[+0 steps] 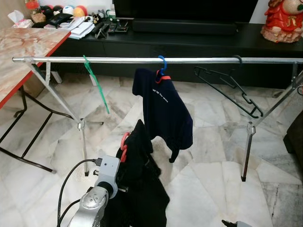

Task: Hang hanger

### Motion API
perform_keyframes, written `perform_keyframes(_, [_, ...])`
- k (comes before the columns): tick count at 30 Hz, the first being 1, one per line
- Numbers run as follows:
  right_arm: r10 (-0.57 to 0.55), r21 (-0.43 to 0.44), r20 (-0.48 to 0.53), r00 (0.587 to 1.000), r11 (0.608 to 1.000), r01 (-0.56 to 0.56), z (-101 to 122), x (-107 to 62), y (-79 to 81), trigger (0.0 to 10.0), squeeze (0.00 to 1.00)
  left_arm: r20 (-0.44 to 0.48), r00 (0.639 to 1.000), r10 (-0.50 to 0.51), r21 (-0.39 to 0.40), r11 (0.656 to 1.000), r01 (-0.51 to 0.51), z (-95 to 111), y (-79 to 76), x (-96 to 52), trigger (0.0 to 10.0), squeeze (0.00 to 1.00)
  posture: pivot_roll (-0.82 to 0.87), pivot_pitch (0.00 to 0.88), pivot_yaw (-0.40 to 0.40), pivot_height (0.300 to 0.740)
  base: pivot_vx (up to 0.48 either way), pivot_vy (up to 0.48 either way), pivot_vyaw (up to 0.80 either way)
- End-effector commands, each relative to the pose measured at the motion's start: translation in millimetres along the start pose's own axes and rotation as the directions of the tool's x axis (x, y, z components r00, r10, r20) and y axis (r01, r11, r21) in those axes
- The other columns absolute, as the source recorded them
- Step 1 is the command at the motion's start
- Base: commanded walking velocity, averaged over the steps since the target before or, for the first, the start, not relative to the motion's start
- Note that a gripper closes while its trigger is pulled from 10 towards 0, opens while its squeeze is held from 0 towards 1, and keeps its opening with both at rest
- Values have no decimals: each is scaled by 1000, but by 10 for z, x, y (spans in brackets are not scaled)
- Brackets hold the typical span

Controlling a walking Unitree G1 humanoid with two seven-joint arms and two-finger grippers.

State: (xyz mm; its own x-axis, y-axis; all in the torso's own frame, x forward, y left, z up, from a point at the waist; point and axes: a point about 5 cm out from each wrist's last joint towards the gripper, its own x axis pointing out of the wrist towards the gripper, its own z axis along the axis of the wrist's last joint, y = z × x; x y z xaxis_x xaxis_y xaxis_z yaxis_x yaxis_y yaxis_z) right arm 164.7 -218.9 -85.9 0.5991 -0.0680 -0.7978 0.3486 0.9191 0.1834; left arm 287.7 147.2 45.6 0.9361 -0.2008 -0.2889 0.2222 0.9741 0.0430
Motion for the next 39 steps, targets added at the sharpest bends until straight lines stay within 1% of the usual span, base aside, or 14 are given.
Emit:
perform_keyframes(1, [-14, 5, -23, 1000, 1000, 15, -63, -20, -50, 10000, 0, 58, 998, -2, 15, 1000, 1, 106, -20, 6, 10000, 0, -55, 188, 16, 740, 255, 0, 0])
perform_keyframes(4, [-13, 4, -24, 1000, 1000, 13, -62, -20, -50, 10000, 0, 53, 999, 9, 10, 1000, -9, 105, -9, 11, 10000, 0, -54, 188, 15, 740, 85, 0, 0])
perform_keyframes(9, [-10, -3, -27, 1000, 1000, 10, -62, -21, -53, 10000, 0, 58, 997, 59, -25, 998, -57, 108, 30, 12, 10000, 0, -54, 190, 12, 740, 0, 0, 0])
perform_keyframes(11, [-10, -5, -27, 1000, 1000, 10, -61, -21, -54, 10000, 0, 65, 994, 85, -47, 996, -82, 113, 57, 11, 10000, 0, -54, 190, 12, 740, 0, 0, 0])
perform_keyframes(12, [-9, -9, -27, 1000, 1000, 9, -62, -21, -56, 10000, 0, 68, 990, 124, -58, 991, -121, 126, 105, 9, 10000, 0, -55, 194, 11, 740, 0, 0, 0])
perform_keyframes(13, [-9, -9, -27, 1000, 1000, 9, -62, -21, -56, 10000, 0, 68, 990, 124, -58, 991, -121, 126, 105, 9, 10000, 0, -55, 194, 11, 740, 0, 0, 0])
perform_keyframes(15, [-9, -11, -27, 1000, 1000, 9, -61, -22, -59, 10000, 0, 73, 984, 164, -72, 985, -159, 143, 151, 9, 10000, 0, -54, 195, 10, 740, 0, 0, 0])
perform_keyframes(22, [-7, -29, -28, 1000, 1000, 6, -56, -24, -67, 10000, 0, 103, 976, 191, -85, 979, -183, 199, 180, 18, 10000, 0, -58, 197, 7, 740, 0, 0, 0])
perform_keyframes(24, [-5, -46, -27, 1000, 999, 3, -50, -24, -69, 10000, 0, 104, 973, 206, -128, 973, -192, 210, 179, 23, 10000, 0, -59, 197, 6, 740, 0, 0, 0])
perform_keyframes(25, [-3, -53, -26, 1000, 999, 1, -46, -24, -70, 10000, 0, 104, 971, 218, -179, 964, -197, 220, 178, 31, 10000, 0, -58, 198, 4, 740, 0, 0, 0])
perform_keyframes(26, [0, -56, -24, 1000, 998, -1, -43, -24, -70, 10000, 0, 104, 970, 219, -211, 958, -194, 227, 174, 37, 10000, 0, -58, 198, 3, 740, 0, 0, 0])
perform_keyframes(28, [2, -65, -17, 1000, 998, -3, -33, -24, -70, 10000, 0, 125, 971, 204, -230, 958, -171, 265, 158, 47, 10000, 0, -58, 199, 3, 740, 0, 0, 441])
perform_keyframes(33, [-5, -17, -9, 1000, 1000, 4, -46, -25, -66, 10000, 0, 146, 973, 176, -204, 968, -145, 307, 125, 64, 10000, 0, -59, 196, 5, 740, 0, 0, 171])
perform_keyframes(39, [1, -27, -14, 1000, 1000, -2, -51, -24, -59, 10000, 0, 151, 973, 174, -206, 968, -142, 306, 126, 63, 10000, 0, -59, 186, 8, 740, 250, 0, 0])
